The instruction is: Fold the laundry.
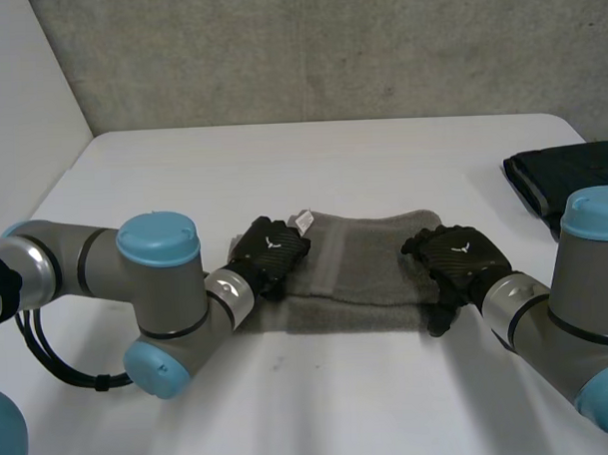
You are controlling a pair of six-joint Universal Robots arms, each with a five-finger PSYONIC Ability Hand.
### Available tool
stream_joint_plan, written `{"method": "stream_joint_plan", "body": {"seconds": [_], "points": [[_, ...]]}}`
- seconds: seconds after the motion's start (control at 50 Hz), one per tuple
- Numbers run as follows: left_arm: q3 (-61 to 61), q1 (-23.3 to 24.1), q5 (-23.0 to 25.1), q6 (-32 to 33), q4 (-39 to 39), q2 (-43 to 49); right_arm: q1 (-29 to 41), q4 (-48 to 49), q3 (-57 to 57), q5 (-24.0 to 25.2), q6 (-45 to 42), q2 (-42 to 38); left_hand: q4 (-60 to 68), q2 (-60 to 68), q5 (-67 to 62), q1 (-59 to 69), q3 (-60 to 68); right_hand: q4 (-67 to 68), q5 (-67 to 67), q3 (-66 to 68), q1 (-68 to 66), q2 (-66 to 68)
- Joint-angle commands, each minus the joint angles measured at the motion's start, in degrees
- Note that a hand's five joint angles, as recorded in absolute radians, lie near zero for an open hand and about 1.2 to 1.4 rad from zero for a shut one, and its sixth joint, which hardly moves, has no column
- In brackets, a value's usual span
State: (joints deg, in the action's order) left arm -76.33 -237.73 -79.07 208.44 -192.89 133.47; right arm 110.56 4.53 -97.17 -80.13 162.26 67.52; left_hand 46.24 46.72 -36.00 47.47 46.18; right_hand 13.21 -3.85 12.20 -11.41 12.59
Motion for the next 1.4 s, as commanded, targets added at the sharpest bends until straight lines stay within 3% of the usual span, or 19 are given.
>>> {"method": "stream_joint_plan", "body": {"seconds": [0.02, 0.18, 0.34, 0.52, 0.56, 0.58, 0.66, 0.7, 0.76, 0.8, 0.9, 1.06, 1.14, 1.26, 1.4], "points": [[0.04, 0.25, -1.43, 0.21, -0.03, -0.49, -0.17, 0.31, -0.39, -0.37, 0.08, 0.5, 33.75, 33.28, -33.99, 32.53, 33.81, -0.27, 0.9, 0.75, -1.54, 0.35], [-8.03, 0.87, -11.27, 2.93, -0.21, -12.16, 0.18, 1.71, -0.39, -0.81, 1.22, 1.91, 33.76, 33.28, -34.0, 32.53, 33.82, -0.27, 0.9, 0.75, -1.53, 0.35], [-16.38, 0.51, -12.77, 7.24, -0.21, -17.01, 1.67, 1.45, -0.12, -0.55, 2.45, 1.39, 33.76, 33.28, -34.0, 32.53, 33.82, 4.43, -3.79, 5.44, -6.23, 5.05], [-18.51, 0.52, -13.03, 8.04, -0.03, -15.96, 2.91, 2.15, 0.32, -0.73, 1.83, -2.92, 33.76, 33.28, -34.0, 32.53, 33.82, 15.54, -14.9, 16.55, -17.34, 16.16], [-18.51, 0.43, -13.56, 8.04, 0.06, -15.43, 2.91, 2.59, 0.4, -0.81, 1.57, -3.89, 24.91, 24.44, -25.16, 23.69, 24.98, 16.38, -15.75, 17.4, -18.19, 17.0], [-18.51, 0.43, -13.82, 7.95, 0.06, -15.35, 2.82, 2.85, 0.4, -0.9, 1.48, -4.41, 12.54, 12.07, -12.78, 11.32, 12.6, 18.55, -17.92, 19.57, -20.35, 19.17], [-18.33, 0.51, -14.44, 7.42, -0.12, -16.13, 2.47, 3.56, 0.4, -0.9, 1.13, -4.94, -5.06, -5.53, 4.81, -6.28, -4.99, 24.11, -23.48, 25.13, -25.92, 24.73], [-17.98, 0.43, -14.7, 7.25, -0.12, -16.83, 2.38, 3.91, 0.32, -1.16, 0.78, -4.94, -6.09, -6.56, 5.84, -7.31, -6.02, 32.83, -32.19, 33.85, -34.63, 33.45], [-17.89, 0.43, -14.71, 7.16, -0.21, -18.85, 2.03, 4.35, -0.38, -1.69, -0.44, -4.24, -6.59, -7.06, 6.34, -7.81, -6.53, 63.88, -63.24, 64.89, -65.68, 64.49], [-17.89, 0.43, -14.71, 7.07, -0.12, -19.38, 2.03, 4.96, -0.65, -2.04, -1.24, -4.07, -7.1, -7.57, 6.85, -8.32, -7.03, 66.79, -66.15, 67.8, -68.59, 67.41], [-18.33, 0.25, -14.88, 6.9, -0.12, -21.67, 1.68, 4.97, -3.46, -2.22, -6.41, -1.61, -7.43, -7.9, 7.19, -8.65, -7.37, 66.79, -66.15, 67.8, -68.59, 67.41], [-19.48, -1.5, -14.62, 3.74, 0.5, -26.42, -1.49, 0.92, -2.59, -3.97, -29.18, 5.51, -9.11, -9.58, 8.87, -10.34, -9.05, 66.79, -66.15, 67.8, -68.59, 67.41], [-19.21, -2.47, -14.44, 1.8, 0.41, -27.39, 2.89, 0.13, 3.56, -7.75, -32.18, 5.87, -10.62, -11.09, 10.38, -11.85, -10.56, 66.79, -66.15, 67.8, -68.59, 67.41], [-17.98, -3.61, -14.62, -0.05, -0.21, -27.47, 17.74, 0.92, 12.87, -6.44, -35.33, -0.45, -13.99, -14.46, 13.75, -15.21, -13.93, 66.79, -66.15, 67.8, -68.59, 67.41], [-15.35, -5.46, -14.71, -6.54, -0.21, -27.65, 28.83, 0.49, 18.95, 3.57, -43.6, -10.38, -14.84, -15.31, 14.59, -16.06, -14.77, 66.79, -66.15, 67.8, -68.59, 67.41]]}}
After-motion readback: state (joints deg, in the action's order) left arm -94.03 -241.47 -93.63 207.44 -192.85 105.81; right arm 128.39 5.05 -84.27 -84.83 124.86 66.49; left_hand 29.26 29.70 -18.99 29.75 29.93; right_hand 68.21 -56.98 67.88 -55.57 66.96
